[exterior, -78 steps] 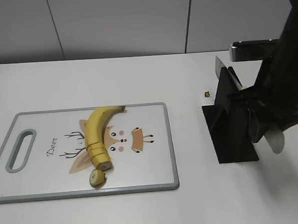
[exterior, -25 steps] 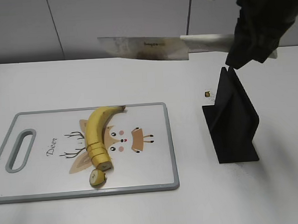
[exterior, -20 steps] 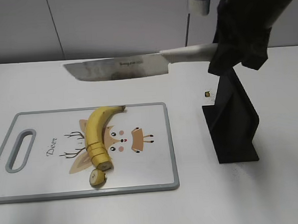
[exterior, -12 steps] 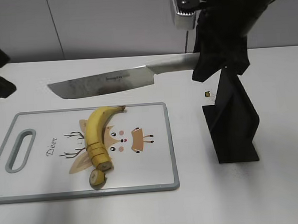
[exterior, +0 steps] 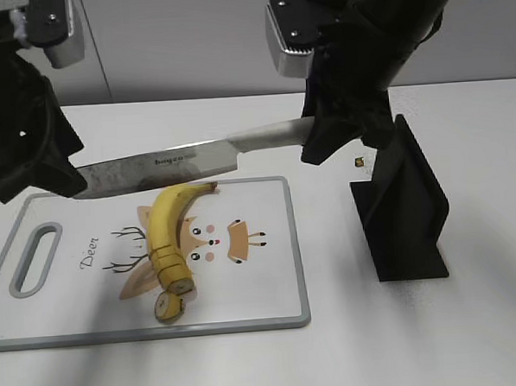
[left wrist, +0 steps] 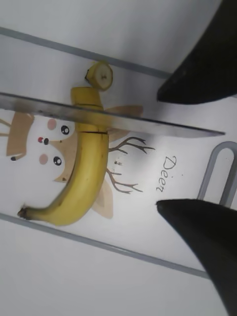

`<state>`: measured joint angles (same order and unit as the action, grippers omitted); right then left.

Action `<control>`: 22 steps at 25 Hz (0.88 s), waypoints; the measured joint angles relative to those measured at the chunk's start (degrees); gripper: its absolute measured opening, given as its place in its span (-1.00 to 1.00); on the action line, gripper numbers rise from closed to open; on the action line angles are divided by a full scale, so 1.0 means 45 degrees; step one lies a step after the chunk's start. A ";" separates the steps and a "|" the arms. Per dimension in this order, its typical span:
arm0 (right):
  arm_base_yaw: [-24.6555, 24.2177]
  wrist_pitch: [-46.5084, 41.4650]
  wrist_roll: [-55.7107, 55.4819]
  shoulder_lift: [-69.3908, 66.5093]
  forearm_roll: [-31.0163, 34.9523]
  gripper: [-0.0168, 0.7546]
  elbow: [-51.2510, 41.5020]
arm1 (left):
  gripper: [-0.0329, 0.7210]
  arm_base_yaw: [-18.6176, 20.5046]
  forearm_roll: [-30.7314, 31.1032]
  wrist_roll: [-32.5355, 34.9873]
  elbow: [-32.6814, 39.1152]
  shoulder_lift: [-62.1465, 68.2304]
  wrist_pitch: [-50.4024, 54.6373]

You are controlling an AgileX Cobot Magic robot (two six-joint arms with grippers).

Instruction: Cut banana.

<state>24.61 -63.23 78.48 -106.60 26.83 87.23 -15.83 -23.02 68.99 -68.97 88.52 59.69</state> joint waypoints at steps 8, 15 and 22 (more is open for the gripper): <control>0.0000 0.0297 0.0152 -0.0625 0.0629 -0.54 0.0333 | 0.30 0.0000 -0.0026 0.0021 -0.0034 0.0746 -0.0217; 0.0000 0.0479 0.0167 -0.0907 0.0852 -0.54 0.0349 | -0.90 -0.0015 0.0055 0.0138 -0.0034 0.1062 -0.0434; 0.0022 0.0632 -0.0117 -0.1533 0.0841 -0.54 0.0349 | -0.92 -0.0116 0.0134 -0.0237 0.1316 0.1155 -0.1883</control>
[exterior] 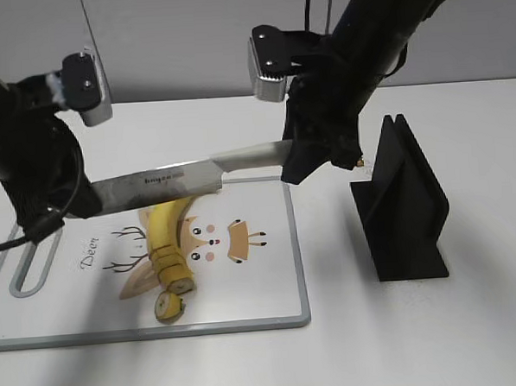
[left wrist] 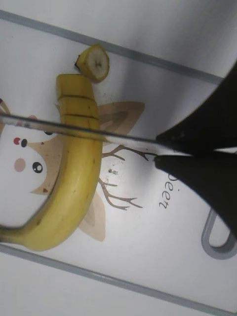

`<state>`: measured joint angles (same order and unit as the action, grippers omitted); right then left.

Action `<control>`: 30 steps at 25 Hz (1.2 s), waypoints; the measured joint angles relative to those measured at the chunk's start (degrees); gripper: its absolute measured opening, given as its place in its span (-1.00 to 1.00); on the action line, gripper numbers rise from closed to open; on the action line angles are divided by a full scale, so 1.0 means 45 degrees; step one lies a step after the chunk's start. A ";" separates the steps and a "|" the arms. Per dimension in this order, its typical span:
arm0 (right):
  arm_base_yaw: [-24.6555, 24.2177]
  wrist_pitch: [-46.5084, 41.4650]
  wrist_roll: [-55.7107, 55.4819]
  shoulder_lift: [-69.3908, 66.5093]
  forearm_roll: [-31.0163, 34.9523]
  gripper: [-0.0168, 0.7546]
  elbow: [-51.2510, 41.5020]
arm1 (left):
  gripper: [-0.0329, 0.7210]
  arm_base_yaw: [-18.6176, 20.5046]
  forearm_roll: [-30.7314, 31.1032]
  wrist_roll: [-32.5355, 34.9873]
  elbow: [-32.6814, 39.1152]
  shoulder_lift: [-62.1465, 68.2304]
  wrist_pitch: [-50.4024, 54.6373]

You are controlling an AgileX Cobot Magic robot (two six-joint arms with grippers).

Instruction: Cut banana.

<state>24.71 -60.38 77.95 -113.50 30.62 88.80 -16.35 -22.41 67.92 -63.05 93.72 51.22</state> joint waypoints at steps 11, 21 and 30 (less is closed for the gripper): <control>0.0213 0.0828 0.0010 -0.1054 -0.0643 -0.49 0.0000 | -0.93 -0.0618 0.0063 -0.0562 0.2954 0.0000 -0.3930; 0.0224 0.1348 0.0062 -0.1351 -0.0645 -0.47 0.0000 | -0.93 -0.0618 0.0158 -0.0645 0.3185 0.0000 -0.4612; 0.0224 0.1620 0.0104 -0.1544 -0.0680 -0.47 0.0000 | -0.93 -0.0618 0.0145 -0.0656 0.3194 0.0512 -0.4908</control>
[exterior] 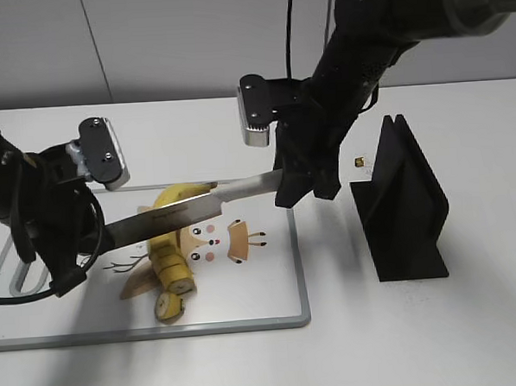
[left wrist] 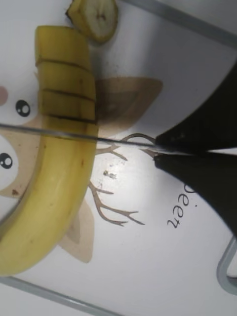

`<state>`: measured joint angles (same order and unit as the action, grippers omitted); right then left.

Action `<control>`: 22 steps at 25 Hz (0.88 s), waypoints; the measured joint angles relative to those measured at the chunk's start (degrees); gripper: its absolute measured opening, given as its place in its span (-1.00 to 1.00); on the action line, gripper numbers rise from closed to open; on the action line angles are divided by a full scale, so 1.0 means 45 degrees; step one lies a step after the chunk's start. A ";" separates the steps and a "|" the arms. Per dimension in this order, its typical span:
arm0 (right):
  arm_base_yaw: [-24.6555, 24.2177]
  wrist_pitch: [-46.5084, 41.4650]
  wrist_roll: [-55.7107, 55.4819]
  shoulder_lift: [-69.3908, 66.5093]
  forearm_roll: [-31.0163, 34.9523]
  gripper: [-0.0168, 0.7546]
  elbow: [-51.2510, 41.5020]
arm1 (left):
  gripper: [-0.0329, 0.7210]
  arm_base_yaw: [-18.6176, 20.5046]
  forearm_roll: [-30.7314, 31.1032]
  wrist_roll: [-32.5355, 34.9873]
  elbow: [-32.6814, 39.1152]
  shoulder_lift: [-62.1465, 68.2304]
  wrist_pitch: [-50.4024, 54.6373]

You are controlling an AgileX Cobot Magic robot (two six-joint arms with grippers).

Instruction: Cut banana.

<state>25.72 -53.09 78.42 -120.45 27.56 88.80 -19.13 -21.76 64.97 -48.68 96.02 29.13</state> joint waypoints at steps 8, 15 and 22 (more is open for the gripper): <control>0.0000 0.0143 0.0000 -0.0379 0.0094 -0.47 0.0000 | -0.93 0.0000 0.0108 0.0000 0.0000 0.0145 -0.0102; 0.0000 0.0201 0.0000 -0.0446 0.0030 -0.47 0.0000 | -0.93 0.0000 0.0058 0.0000 -0.0012 0.0589 -0.0246; 0.0000 0.0408 0.0000 -0.1052 0.0044 -0.47 0.0000 | -0.93 0.0000 0.0014 0.0000 -0.0026 0.1423 -0.0707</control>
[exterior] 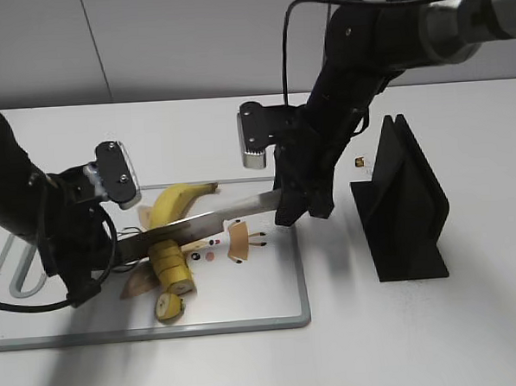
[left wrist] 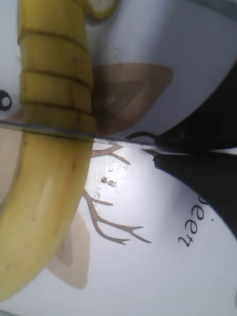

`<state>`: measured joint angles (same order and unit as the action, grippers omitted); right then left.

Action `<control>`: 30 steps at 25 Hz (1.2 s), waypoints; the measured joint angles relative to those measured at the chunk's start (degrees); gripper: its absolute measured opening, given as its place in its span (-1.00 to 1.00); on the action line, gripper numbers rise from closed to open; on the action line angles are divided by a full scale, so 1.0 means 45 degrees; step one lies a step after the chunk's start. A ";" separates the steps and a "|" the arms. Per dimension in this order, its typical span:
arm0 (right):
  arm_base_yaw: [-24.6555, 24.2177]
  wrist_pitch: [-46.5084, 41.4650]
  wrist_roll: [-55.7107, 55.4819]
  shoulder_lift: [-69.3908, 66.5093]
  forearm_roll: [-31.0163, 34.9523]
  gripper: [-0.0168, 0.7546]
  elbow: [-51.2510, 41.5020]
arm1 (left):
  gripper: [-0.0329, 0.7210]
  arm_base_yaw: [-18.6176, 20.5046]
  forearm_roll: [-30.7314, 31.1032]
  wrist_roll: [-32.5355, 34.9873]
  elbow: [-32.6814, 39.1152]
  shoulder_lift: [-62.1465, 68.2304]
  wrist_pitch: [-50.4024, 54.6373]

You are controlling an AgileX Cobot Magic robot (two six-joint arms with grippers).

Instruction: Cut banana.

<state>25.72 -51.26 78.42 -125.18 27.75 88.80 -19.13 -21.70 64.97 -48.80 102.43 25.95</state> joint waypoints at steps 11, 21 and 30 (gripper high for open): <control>-0.0094 0.0014 0.0000 -0.0751 0.0170 -0.45 0.0115 | -0.93 0.0011 -0.0211 0.0085 -0.0274 0.0993 -0.0002; -0.0116 0.0028 -0.0012 -0.0775 0.0170 -0.45 0.0115 | -0.93 0.0011 -0.0215 0.0091 -0.0334 0.1023 0.0093; -0.0116 0.0016 -0.0012 -0.0925 0.0208 -0.43 0.0164 | -0.93 0.0011 -0.0215 0.0091 -0.0306 0.0841 0.0067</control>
<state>25.20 -51.19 78.36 -129.35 28.69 89.54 -19.08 -22.67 65.38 -50.18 106.21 26.25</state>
